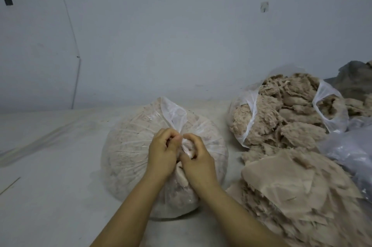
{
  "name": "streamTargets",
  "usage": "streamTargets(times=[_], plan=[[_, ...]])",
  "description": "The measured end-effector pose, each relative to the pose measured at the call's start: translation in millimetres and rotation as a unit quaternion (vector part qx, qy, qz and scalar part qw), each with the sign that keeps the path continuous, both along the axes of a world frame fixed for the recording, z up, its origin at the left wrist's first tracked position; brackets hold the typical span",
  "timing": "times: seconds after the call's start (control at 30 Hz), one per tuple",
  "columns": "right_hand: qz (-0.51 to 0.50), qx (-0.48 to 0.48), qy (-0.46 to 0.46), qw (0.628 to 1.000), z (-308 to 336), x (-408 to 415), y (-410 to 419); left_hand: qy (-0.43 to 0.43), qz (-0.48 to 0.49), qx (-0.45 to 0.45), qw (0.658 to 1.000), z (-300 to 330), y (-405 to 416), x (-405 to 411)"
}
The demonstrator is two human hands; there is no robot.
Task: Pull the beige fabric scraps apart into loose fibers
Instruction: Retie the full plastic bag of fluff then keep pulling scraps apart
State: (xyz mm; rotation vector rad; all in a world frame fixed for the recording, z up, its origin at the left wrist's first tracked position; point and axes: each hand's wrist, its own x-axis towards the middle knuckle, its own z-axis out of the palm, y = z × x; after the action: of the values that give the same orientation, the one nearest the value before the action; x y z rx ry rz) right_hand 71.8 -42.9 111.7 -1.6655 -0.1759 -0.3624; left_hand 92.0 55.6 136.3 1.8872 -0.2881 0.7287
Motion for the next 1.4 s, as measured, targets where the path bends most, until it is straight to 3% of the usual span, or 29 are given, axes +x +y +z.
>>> streamTargets(times=[0.17,0.33,0.47,0.6,0.77,0.8,0.87,0.97,1.07,1.13,1.3,1.4], plan=[[0.007,-0.040,-0.013,0.999,-1.8,3.8,0.7,0.024,-0.059,0.043,0.997,-0.8,14.1,-7.7],[-0.009,-0.081,-0.036,0.996,-7.5,5.6,0.2,0.043,-0.082,0.270,0.958,15.6,19.3,-1.2],[-0.002,-0.137,-0.055,0.989,-6.8,9.2,-1.2,0.100,-0.162,0.130,0.973,19.5,19.6,-10.1],[-0.002,-0.246,-0.040,0.968,-2.8,16.7,-4.3,0.107,-0.115,0.115,0.981,13.2,15.8,-16.8],[0.007,-0.274,-0.026,0.961,0.3,18.0,-5.6,0.154,-0.116,-0.061,0.979,-2.3,14.4,-30.2],[0.003,-0.286,-0.027,0.958,0.5,17.3,-3.7,0.161,-0.100,-0.057,0.980,-2.9,14.3,-30.4],[-0.016,-0.313,-0.037,0.949,-0.6,16.0,-2.4,0.149,-0.018,0.068,0.986,-1.8,13.8,-27.9],[-0.045,-0.350,-0.061,0.934,-0.1,12.4,-5.4,0.103,0.075,0.286,0.950,1.2,10.6,-28.0],[-0.041,-0.395,-0.072,0.915,1.0,10.9,-6.8,0.104,0.109,0.343,0.927,5.5,6.4,-30.0],[-0.032,-0.398,-0.068,0.914,1.2,10.8,-6.4,0.118,0.092,0.312,0.938,8.2,4.9,-31.1],[-0.004,-0.380,-0.050,0.924,4.4,14.1,-4.6,0.143,0.056,0.123,0.980,-0.2,5.7,-38.9],[-0.002,-0.384,-0.048,0.922,3.6,14.2,-2.6,0.124,0.055,0.078,0.988,-8.3,4.1,-43.1]])
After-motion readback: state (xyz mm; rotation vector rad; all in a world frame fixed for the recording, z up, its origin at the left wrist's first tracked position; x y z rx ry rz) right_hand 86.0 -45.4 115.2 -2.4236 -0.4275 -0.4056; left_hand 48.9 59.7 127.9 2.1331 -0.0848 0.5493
